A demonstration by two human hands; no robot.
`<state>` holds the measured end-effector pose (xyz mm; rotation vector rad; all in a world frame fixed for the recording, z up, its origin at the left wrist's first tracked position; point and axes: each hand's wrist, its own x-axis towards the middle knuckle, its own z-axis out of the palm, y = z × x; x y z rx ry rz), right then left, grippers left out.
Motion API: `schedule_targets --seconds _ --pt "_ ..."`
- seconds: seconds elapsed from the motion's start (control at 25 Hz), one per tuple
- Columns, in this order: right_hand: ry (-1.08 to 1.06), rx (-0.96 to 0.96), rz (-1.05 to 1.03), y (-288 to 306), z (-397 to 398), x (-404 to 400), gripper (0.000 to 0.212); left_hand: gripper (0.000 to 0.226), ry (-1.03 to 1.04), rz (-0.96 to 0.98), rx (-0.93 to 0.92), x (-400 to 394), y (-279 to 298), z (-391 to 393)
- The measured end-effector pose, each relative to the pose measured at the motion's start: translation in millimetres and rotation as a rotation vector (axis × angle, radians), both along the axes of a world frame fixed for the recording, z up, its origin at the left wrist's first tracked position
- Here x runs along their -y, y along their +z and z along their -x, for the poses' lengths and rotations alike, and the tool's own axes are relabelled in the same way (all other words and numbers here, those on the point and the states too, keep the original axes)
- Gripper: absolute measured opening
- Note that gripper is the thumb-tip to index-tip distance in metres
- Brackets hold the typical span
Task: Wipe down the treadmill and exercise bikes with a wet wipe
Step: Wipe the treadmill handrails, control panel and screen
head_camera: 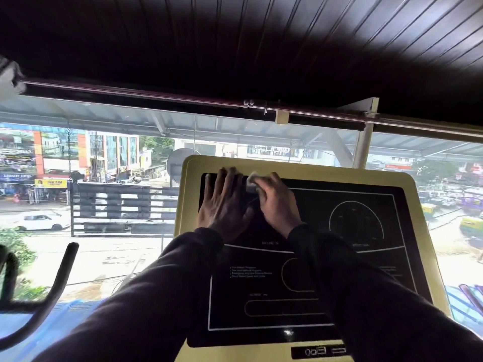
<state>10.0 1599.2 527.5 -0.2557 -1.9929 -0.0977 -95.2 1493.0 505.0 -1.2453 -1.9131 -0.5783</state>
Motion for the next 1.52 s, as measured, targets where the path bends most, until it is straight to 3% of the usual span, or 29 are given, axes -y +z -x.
schedule_targets --seconds 0.12,0.28,0.48,0.68,0.84,1.04,1.2,1.36,1.52 --pt "-0.109 -0.218 0.208 19.2 5.1 -12.2 0.029 0.082 0.020 0.005 -0.015 -0.9 0.5 1.3" --pt "0.012 -0.011 0.006 20.3 25.4 4.8 0.034 0.080 0.005 -0.004 -0.021 -0.7 -2.3 2.2" --pt "-0.128 -0.199 0.217 27.9 4.2 -19.4 0.033 0.087 0.015 -0.014 -0.035 -0.1 -1.0 2.1" --pt "-0.005 -0.070 -0.041 6.9 -3.8 -21.8 0.037 0.085 0.000 -0.019 -0.039 -0.7 -3.8 3.8" --pt "-0.134 -0.265 0.256 1.7 -9.9 -30.8 0.036 0.079 -0.009 -0.041 -0.037 -0.3 -4.5 4.3" --pt "-0.008 -0.084 -0.007 -29.0 -12.3 -19.4 0.035 0.064 -0.181 -0.095 -0.025 2.9 -9.5 4.8" --pt "-0.131 -0.326 0.278 -36.4 -15.3 -13.9 0.033 0.069 -0.165 -0.048 -0.038 5.1 -14.7 1.6" --pt "-0.031 -0.143 0.054 -59.7 -24.8 -4.9 0.032 0.076 -0.170 -0.030 -0.046 8.4 -18.0 -1.2" --pt "-0.135 -0.334 0.284 -65.6 -34.2 -2.2 0.031 0.076 -0.177 0.003 -0.042 10.5 -26.4 -4.8"
